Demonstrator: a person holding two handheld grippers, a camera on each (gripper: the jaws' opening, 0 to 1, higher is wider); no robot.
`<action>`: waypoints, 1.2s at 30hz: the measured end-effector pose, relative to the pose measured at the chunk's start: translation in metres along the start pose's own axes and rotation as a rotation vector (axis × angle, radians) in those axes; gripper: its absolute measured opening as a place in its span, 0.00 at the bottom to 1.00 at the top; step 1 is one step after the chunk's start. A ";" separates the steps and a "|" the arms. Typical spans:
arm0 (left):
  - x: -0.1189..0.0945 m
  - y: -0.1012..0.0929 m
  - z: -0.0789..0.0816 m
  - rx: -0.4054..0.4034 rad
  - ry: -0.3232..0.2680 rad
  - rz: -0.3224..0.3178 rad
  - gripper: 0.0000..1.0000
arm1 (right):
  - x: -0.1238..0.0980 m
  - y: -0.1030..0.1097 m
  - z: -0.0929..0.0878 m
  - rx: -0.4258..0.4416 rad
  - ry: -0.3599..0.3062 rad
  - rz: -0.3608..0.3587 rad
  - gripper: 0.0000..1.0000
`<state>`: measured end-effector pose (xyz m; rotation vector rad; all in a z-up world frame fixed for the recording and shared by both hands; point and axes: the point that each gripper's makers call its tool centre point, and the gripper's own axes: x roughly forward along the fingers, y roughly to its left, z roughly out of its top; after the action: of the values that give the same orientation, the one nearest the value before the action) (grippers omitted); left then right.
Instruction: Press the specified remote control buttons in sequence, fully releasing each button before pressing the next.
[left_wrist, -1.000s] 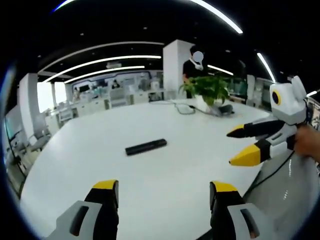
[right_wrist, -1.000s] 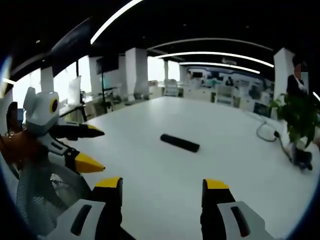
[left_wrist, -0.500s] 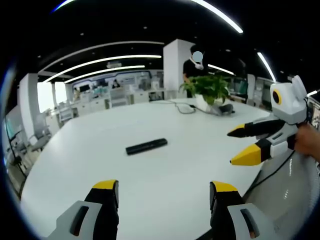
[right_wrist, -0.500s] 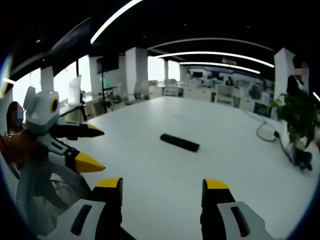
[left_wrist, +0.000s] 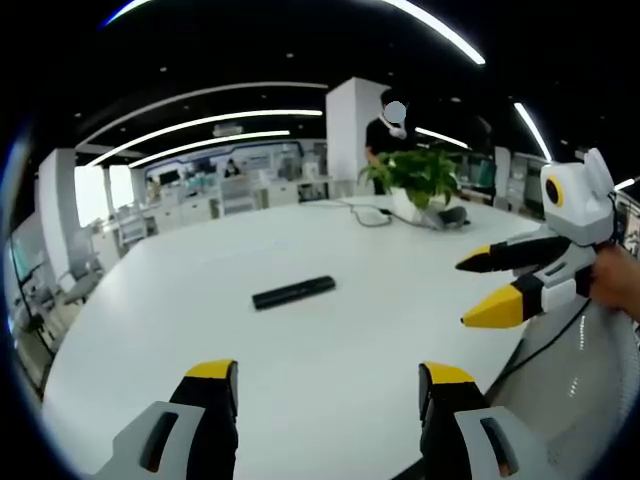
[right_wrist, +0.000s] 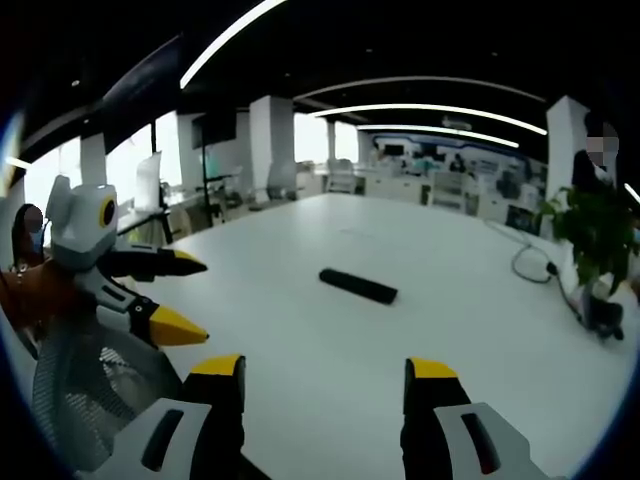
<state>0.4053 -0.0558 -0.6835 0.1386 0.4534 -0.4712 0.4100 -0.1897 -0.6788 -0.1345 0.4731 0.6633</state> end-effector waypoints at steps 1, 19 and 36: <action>0.000 0.000 0.000 0.001 -0.001 0.001 0.75 | 0.000 0.000 0.000 -0.001 0.001 0.000 0.62; 0.000 0.000 0.000 0.004 0.000 0.002 0.75 | 0.000 0.000 0.000 -0.002 0.002 -0.002 0.62; 0.001 -0.001 0.000 0.007 0.002 0.000 0.74 | 0.000 -0.001 0.000 -0.002 0.004 -0.002 0.62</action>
<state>0.4056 -0.0566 -0.6842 0.1459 0.4533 -0.4731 0.4104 -0.1909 -0.6787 -0.1388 0.4762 0.6614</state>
